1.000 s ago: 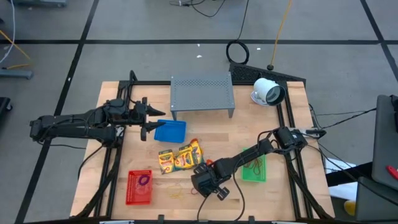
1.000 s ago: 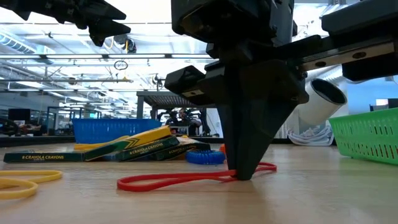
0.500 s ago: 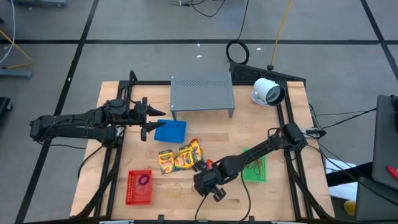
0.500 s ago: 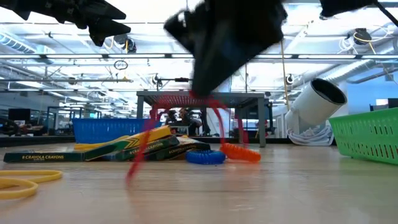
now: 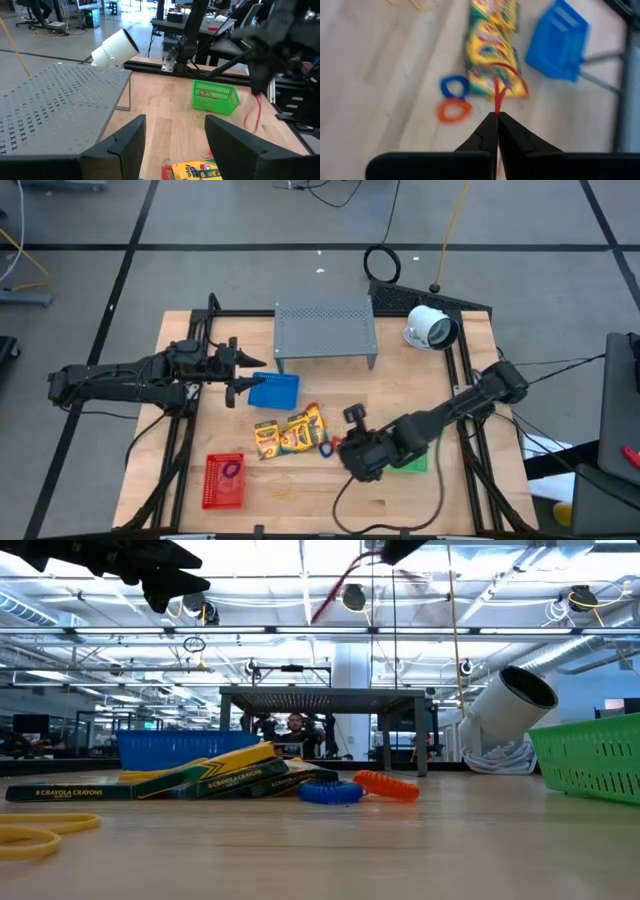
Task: Pick & Place Office Desk Supplies
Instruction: Put the red rubber band into the green bin
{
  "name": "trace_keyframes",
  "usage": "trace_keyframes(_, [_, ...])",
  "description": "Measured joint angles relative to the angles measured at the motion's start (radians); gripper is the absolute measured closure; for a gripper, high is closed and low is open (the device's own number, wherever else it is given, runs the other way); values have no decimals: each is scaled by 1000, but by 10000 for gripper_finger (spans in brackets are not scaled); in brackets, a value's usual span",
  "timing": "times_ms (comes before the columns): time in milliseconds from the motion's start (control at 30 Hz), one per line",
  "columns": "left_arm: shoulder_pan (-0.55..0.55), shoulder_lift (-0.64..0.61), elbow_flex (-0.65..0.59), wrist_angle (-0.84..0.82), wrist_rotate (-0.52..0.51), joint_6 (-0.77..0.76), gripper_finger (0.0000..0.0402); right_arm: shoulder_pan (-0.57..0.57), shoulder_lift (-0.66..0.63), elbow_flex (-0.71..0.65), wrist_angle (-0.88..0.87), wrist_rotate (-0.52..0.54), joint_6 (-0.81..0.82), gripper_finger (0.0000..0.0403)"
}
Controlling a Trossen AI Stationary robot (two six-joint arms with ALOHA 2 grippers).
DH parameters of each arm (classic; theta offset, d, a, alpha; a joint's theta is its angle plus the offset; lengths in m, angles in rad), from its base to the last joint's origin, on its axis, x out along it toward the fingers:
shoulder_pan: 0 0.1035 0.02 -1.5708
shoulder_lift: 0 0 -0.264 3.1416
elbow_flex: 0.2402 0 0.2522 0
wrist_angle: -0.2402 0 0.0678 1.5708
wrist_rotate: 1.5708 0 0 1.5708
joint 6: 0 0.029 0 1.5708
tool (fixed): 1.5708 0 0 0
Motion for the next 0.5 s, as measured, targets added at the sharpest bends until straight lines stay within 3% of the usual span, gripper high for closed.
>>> trace_keyframes(200, [0,0,0,-1,-1,0,188,41,-89,0,-216,108,176,403])
trace_keyframes(500, [0,0,0,0,-1,-2,188,91,-132,-2,-529,101,519,403])
